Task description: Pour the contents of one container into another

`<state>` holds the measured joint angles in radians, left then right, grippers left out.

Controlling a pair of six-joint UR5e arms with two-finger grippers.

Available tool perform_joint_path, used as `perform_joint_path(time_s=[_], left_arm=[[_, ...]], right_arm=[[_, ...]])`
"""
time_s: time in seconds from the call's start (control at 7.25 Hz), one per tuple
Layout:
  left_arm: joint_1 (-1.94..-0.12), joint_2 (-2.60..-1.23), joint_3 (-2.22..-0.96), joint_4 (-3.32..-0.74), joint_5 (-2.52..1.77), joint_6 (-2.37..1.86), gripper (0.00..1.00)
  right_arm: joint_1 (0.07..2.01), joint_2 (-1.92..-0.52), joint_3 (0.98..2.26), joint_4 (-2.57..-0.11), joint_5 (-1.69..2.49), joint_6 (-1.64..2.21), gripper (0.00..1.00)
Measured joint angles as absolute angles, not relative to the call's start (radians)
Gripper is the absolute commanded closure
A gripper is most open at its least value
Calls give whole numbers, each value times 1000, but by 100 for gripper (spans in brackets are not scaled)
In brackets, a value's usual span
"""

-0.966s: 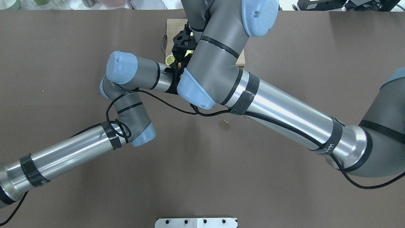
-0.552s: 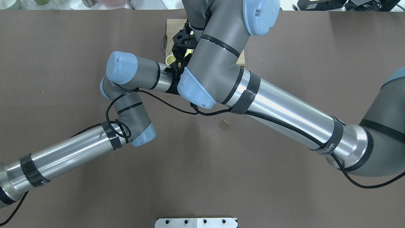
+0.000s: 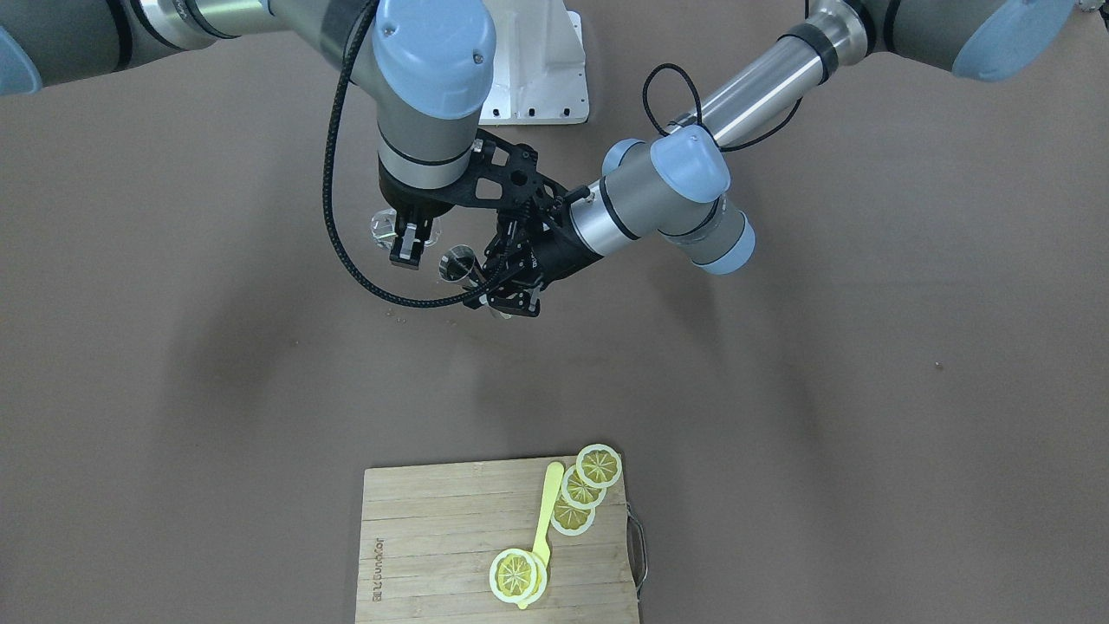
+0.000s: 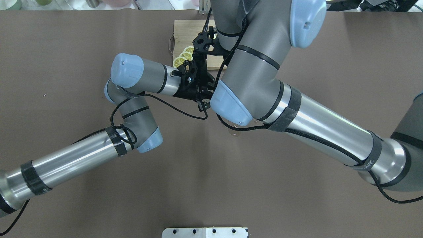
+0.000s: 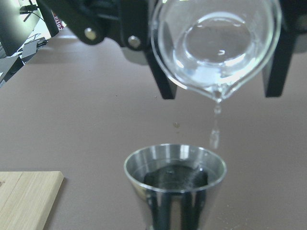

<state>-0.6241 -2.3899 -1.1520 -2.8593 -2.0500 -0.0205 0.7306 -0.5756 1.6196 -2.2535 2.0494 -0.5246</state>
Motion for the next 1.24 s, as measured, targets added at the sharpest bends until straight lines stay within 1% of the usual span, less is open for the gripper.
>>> perform_joint_path(time_s=[0.14, 0.28, 0.69, 0.97, 1.24], left_arm=[[-624, -2390, -1152, -2860, -2050, -20, 100], [-624, -2388, -1154, -2860, -2050, -21, 100], [-624, -2383, -1165, -2861, -2050, -21, 100], [-625, -2370, -1184, -2865, -2051, -22, 100], [-626, -2331, -1232, -2873, -2039, -30, 100]], right_arm=[[739, -592, 1636, -2220, 2053, -523, 100], [748, -633, 1678, -2174, 2057, -519, 100], [797, -785, 1818, -2041, 2117, -508, 100], [840, -881, 1867, -1933, 2171, -506, 100], [883, -1001, 1901, -1788, 2233, -506, 100]])
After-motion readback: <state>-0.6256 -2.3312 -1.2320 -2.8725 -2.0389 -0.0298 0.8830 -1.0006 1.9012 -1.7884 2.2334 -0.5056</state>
